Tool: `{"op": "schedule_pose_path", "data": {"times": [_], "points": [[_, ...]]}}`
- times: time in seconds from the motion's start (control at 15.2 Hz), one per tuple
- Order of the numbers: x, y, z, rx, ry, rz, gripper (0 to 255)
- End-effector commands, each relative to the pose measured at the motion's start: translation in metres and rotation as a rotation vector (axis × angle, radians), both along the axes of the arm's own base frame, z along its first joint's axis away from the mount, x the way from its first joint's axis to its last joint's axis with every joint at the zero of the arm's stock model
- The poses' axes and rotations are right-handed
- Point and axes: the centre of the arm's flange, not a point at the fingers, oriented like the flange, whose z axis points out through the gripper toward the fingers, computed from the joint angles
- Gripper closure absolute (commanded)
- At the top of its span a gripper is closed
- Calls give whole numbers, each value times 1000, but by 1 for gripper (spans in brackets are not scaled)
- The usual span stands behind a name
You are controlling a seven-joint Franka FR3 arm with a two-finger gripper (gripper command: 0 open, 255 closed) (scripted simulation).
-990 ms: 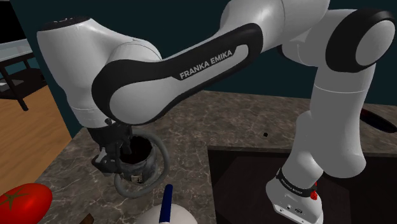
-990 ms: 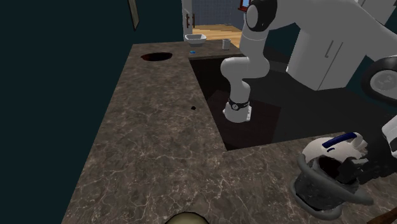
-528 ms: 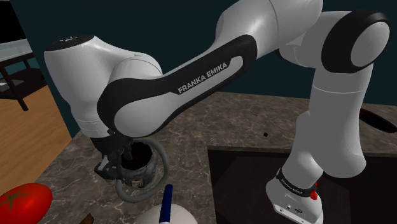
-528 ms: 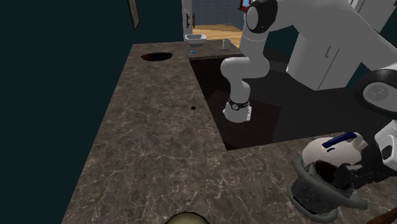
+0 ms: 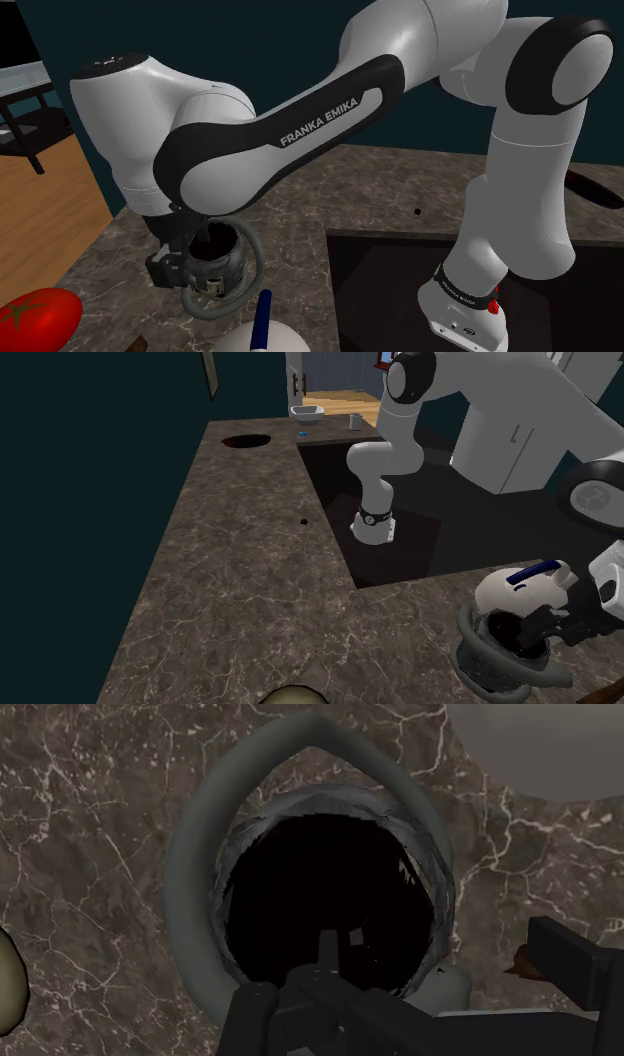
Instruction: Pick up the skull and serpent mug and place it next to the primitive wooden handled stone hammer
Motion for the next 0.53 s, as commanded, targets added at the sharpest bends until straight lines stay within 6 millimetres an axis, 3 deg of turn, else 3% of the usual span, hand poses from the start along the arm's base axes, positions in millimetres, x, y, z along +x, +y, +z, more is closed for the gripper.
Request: {"op": "schedule_pose_path", "data": {"times": [0.0, 0.07, 0.33, 0.46], "points": [[0, 0, 0, 0, 0, 1, 0], [0, 1, 0, 0, 0, 1, 0], [-1, 6, 50, 0, 0, 1, 0], [-1, 6, 50, 0, 0, 1, 0]]}}
